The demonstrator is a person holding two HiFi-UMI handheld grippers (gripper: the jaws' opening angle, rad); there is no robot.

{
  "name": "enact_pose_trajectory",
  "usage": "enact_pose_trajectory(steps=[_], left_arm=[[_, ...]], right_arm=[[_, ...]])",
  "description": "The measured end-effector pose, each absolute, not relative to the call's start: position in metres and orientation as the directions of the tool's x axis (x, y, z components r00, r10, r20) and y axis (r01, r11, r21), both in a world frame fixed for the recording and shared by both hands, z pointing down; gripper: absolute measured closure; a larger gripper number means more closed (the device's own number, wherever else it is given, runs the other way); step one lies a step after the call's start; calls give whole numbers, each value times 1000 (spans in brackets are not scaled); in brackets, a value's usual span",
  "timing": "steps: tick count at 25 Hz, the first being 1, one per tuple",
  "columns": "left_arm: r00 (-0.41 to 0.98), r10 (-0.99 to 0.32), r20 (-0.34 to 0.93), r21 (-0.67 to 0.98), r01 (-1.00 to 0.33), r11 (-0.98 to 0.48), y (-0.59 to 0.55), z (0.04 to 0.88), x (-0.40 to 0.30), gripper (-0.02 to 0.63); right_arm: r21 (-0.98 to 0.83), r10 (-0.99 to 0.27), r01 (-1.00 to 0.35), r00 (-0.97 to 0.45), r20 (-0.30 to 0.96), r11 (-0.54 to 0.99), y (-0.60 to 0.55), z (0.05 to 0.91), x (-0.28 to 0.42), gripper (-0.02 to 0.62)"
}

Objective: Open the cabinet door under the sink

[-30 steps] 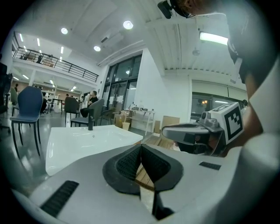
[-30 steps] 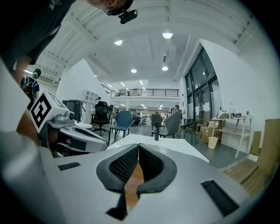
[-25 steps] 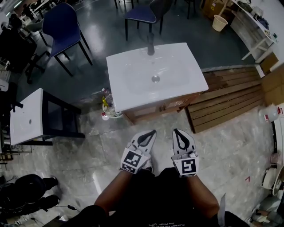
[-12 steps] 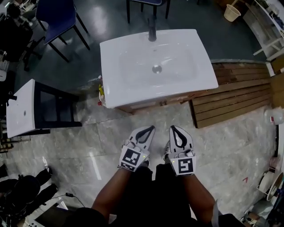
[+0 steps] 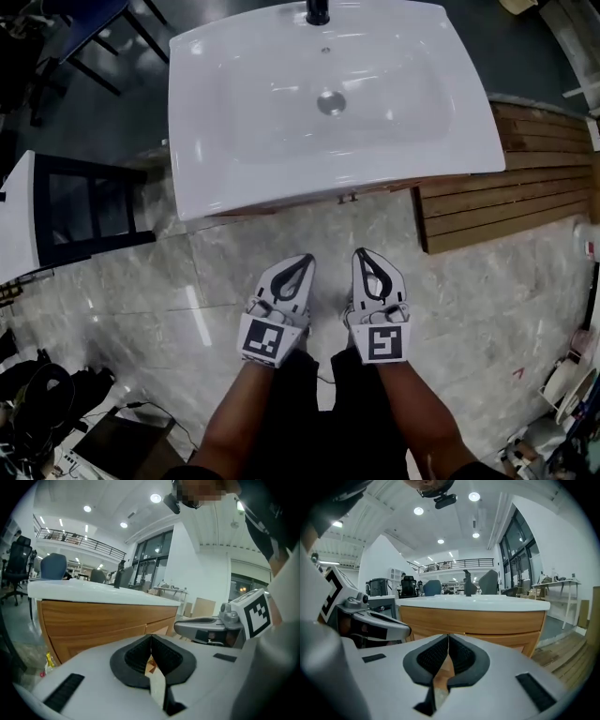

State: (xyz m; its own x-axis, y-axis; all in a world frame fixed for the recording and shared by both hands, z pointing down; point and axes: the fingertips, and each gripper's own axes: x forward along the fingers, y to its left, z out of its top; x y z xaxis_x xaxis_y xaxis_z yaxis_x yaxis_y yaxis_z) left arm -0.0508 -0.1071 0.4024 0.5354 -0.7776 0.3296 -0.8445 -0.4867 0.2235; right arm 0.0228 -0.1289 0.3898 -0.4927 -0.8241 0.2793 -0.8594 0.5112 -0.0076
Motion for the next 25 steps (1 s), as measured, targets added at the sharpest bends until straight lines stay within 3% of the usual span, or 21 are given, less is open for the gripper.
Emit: enact_pose_trajectory(steps=[9, 10, 12, 25], left_arm=[[492, -800, 345, 224, -870, -439, -112, 458, -72, 583], [490, -798, 351, 230, -871, -433, -110, 465, -74, 583], [486, -789, 377, 234, -874, -427, -106, 482, -75, 583], [479, -791, 382, 252, -877, -409, -116, 540, -70, 583]], right_arm=[[-59, -818, -867, -487, 307, 495, -144, 473, 12, 569], [-56, -813, -864, -490, 314, 500, -145, 482, 10, 561], [-47, -805, -862, -490, 335, 505, -148, 500, 8, 474], [-20, -830, -882, -450, 330, 470, -194, 568, 1, 433]])
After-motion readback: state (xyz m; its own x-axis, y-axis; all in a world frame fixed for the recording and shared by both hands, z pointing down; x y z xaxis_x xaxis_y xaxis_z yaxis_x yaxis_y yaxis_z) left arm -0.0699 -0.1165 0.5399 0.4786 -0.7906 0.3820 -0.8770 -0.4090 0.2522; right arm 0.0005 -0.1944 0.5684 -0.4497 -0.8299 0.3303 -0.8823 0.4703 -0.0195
